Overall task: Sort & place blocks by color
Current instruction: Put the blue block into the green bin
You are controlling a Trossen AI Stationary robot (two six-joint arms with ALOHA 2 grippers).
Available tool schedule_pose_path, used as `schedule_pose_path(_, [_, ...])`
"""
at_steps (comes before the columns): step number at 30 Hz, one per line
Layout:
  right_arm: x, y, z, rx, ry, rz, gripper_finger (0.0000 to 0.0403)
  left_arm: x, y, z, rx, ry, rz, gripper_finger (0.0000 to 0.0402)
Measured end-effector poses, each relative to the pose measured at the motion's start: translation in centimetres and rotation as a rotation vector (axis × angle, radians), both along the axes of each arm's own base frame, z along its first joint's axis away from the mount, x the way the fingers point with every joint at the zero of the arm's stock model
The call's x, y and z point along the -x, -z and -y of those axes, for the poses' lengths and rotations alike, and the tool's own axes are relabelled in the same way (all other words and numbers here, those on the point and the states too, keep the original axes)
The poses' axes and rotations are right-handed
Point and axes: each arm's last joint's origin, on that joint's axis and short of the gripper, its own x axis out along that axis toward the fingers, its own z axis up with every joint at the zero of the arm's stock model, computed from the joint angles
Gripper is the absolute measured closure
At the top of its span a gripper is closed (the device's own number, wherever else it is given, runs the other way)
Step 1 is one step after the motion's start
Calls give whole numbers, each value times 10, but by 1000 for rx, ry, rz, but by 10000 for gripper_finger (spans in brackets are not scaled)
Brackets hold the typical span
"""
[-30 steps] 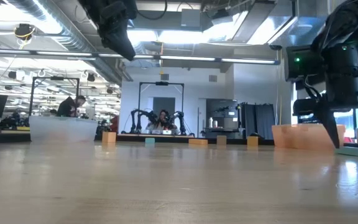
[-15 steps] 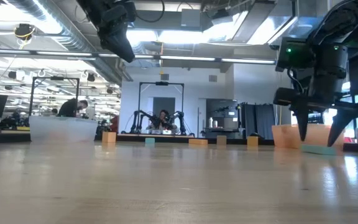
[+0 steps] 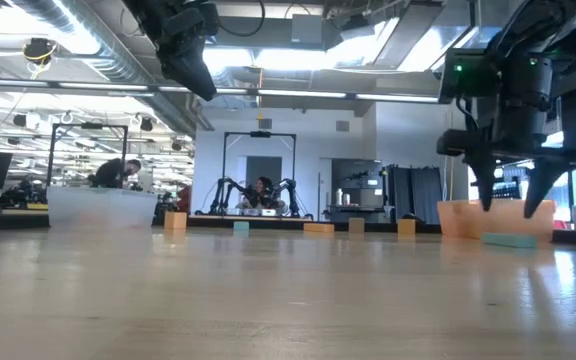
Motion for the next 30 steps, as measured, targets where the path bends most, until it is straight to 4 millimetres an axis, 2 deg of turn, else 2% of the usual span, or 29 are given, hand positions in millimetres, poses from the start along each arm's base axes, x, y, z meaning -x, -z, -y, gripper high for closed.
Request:
schedule_pose_path(6, [5,3,0,39,-95,-102,173,0,0,0,0,0,0,248])
schedule_pose_path(18, [-14,38,6,1,-204,-220,173,0,0,0,0,0,0,248])
schedule_pose_path(24, [-18,47,8,-17,-210,-258,174,0,0,0,0,-1,0,248])
schedule_pose_path(27, [-18,47,8,-9,-227,-255,187,0,0,0,0,0,0,248])
schedule_pose_path(30, [-21,45,9,3,-254,-242,224,0,0,0,0,0,0,248])
